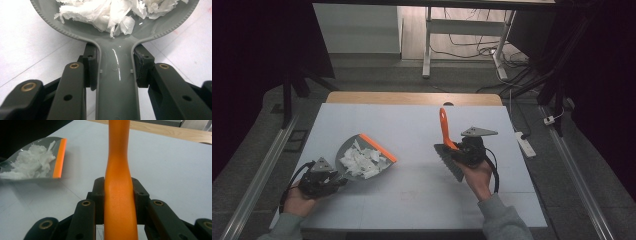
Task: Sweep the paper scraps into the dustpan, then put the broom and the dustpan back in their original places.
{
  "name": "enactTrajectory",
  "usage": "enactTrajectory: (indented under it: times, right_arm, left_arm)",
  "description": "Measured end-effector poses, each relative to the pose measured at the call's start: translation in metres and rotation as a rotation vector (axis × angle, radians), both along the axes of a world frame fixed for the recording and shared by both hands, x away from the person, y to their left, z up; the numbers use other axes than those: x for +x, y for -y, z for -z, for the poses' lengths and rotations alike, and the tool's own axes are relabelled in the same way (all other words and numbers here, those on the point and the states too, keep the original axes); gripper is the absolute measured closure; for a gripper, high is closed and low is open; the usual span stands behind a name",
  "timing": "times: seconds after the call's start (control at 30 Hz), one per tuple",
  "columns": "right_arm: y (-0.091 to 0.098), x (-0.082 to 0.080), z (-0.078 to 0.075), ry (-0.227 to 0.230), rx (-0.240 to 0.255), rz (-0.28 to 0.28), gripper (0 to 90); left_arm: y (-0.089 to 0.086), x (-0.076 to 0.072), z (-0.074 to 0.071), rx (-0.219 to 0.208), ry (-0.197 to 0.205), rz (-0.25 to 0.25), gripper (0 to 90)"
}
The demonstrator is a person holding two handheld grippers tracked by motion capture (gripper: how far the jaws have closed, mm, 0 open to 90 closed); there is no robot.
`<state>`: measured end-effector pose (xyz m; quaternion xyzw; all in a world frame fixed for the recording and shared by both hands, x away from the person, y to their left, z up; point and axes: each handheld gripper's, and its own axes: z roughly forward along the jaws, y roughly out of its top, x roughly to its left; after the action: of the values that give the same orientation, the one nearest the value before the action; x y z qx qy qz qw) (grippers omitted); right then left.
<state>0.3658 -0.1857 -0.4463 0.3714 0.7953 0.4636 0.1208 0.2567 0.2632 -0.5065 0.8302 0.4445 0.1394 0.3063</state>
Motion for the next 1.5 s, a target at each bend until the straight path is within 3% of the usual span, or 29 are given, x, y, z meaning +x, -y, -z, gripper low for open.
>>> enactTrajectory:
  times: [0.2, 0.4, 0.8, 1.17, 1.5]
  right_arm:
    - [0.009, -0.006, 0.003, -0.002, -0.017, 0.005, 70.0]
    - [0.015, -0.008, 0.003, -0.01, -0.002, 0.001, 69.9]
    - [0.027, 0.0, 0.012, -0.07, 0.087, 0.032, 69.9]
    - [0.027, 0.007, 0.022, -0.118, 0.164, 0.091, 69.9]
    - [0.031, 0.009, 0.031, -0.151, 0.22, 0.126, 69.9]
  left_arm:
    - [0.001, 0.001, -0.002, -0.011, 0.009, -0.07, 62.1]
    - [0.002, 0.001, -0.003, -0.021, 0.01, -0.144, 62.1]
    - [0.005, 0.007, -0.002, -0.039, 0.007, -0.239, 62.1]
    - [0.004, 0.011, 0.002, -0.014, -0.002, -0.335, 62.0]
    - [0.006, 0.013, 0.007, -0.016, -0.023, -0.391, 62.0]
